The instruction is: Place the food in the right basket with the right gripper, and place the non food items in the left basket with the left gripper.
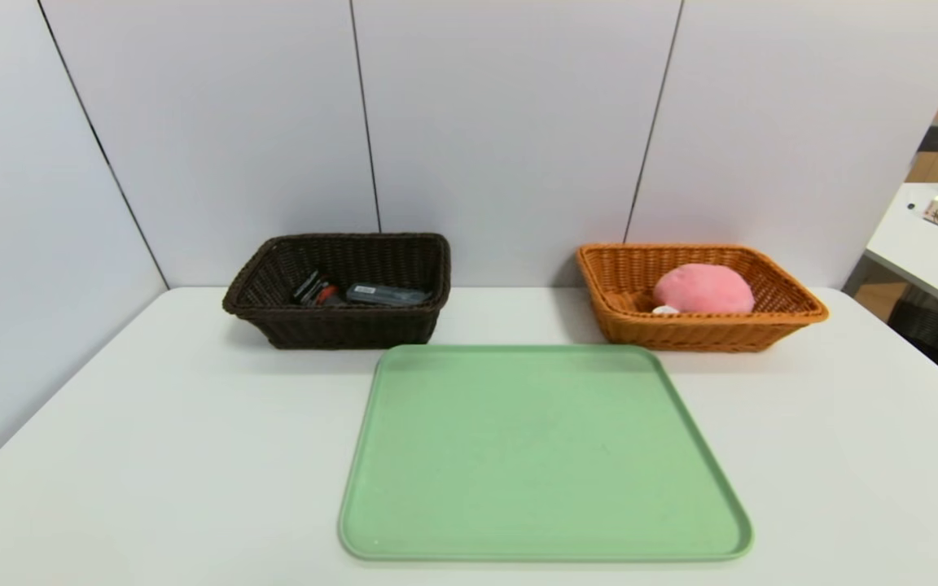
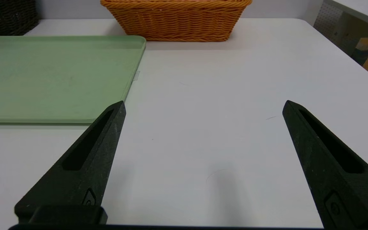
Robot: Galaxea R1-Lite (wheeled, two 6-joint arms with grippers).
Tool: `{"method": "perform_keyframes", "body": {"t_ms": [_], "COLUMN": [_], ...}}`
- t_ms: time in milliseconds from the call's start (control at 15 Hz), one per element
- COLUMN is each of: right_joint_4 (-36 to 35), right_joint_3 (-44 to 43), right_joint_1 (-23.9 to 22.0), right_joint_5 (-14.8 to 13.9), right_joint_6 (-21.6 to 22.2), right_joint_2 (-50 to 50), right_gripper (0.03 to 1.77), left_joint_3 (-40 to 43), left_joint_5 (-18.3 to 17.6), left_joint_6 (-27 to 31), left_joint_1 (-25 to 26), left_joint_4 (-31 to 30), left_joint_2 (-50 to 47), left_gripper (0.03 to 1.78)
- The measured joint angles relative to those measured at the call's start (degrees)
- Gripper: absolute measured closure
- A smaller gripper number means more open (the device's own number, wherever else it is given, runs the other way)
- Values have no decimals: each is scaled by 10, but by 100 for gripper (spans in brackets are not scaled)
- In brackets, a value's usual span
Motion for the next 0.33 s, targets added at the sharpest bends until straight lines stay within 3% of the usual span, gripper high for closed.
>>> {"method": "perform_keyframes", "body": {"t_ms": [333], "right_joint_4": [-1], "right_joint_3": [0], "right_joint_1": [0], "right_joint_5": [-1], "right_joint_6": [1], "right_joint_2": [0], "right_gripper": [11], "left_joint_3": [0], "left_joint_5": [0], "left_joint_6": [0], "left_joint_1": [0], "left_joint_4": [0], "left_joint_2": [0], "left_gripper": [12]}}
